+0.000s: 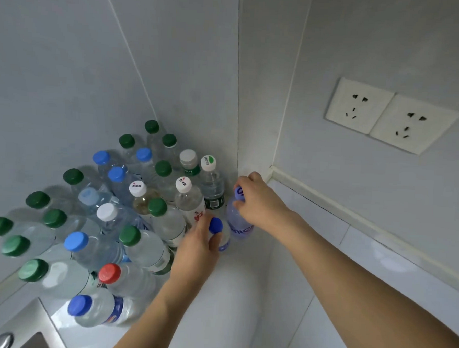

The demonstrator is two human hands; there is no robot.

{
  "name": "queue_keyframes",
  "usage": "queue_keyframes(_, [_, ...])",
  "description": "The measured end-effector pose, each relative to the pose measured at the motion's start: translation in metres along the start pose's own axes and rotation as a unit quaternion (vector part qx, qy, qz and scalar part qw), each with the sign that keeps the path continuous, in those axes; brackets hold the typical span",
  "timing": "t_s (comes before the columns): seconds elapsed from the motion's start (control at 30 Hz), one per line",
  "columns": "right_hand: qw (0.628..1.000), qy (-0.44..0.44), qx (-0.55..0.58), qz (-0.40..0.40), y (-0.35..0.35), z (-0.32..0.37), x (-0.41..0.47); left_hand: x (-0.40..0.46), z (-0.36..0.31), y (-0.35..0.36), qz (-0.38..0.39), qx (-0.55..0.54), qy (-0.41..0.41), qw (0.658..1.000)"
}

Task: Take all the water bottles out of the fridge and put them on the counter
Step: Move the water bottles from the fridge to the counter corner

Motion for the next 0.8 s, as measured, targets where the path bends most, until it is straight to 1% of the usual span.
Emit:
queue_keyframes(0.2, [1.000, -0.029, 0.004, 0.010, -0.001, 0.003, 0.016, 0.014, 0.002, 0.006, -0.016, 0.020, 0.010, 1.000])
queue_keyframes(0.4, [0.999, -0.035, 0.007, 0.008, 0.003, 0.000, 0.014, 0.012, -0.002, 0.004, -0.036, 0.071, 0.029, 0.996])
queue_keyframes(0.6, [0.997, -0.052, 0.048, 0.035, 0.006, -0.001, 0.016, 0.013, -0.001, 0.001, -0.046, 0.065, 0.004, 0.997])
queue_keyframes(0.8, [0.996, -0.054, 0.057, 0.036, 0.008, -0.003, 0.020, 0.013, 0.000, 0.003, -0.048, 0.079, -0.028, 0.995])
Point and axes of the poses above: each hand's wrist, its own x-axis towards the middle knuckle, its own y-axis out of the palm, z = x × y, the point moved 7 cm from there along x, towards the middle knuckle, and after that the axes turned 11 degrees about z, right-handed, at the moved point
